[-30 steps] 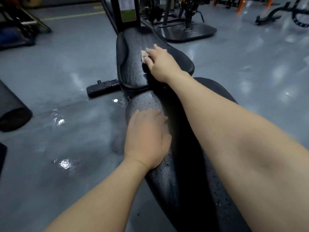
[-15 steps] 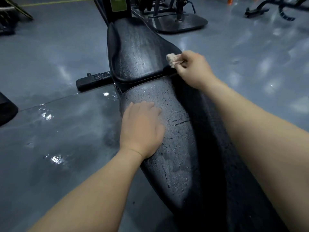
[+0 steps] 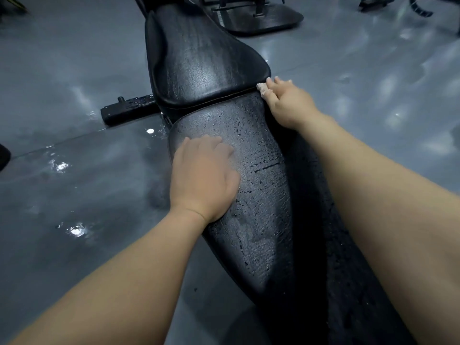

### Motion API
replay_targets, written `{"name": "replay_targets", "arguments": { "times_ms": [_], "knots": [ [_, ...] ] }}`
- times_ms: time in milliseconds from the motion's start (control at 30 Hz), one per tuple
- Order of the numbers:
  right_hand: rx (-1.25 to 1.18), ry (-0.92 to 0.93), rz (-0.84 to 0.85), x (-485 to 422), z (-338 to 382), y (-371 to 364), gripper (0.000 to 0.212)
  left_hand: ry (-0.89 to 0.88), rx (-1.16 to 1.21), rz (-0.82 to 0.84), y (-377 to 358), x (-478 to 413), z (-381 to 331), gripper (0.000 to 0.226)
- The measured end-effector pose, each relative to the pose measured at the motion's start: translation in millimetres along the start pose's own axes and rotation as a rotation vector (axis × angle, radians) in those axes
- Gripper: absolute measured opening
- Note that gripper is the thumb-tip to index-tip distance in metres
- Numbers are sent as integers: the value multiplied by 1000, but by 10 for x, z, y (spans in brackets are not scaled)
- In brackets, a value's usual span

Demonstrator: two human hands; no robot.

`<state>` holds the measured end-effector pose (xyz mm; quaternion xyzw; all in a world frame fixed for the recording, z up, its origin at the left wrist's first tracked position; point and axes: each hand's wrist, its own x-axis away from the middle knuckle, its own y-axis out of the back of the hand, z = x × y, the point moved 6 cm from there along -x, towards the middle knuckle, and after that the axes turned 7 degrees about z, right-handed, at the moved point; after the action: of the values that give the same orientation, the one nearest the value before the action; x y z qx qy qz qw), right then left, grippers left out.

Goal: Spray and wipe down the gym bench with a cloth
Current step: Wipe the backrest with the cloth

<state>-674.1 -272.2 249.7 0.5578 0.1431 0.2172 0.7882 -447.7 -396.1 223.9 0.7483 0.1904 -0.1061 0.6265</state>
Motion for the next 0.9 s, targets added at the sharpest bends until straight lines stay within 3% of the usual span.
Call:
{"name": "replay_targets", "arguments": {
  "times_ms": [300,633,833,900],
  "knots": [
    [44,211,2,670,563,-325,51,-6,-49,-7,6,17,-13,38],
    [138,48,36,71,401,-83,48,0,-52,0,-1,3,-26,39],
    [107,323,73,384,920,-230,43,6,-74,1,0,12,-16,40],
    [82,337,59,351,854,-165,42,4,-69,8,-6,15,-29,40]
  ]
}}
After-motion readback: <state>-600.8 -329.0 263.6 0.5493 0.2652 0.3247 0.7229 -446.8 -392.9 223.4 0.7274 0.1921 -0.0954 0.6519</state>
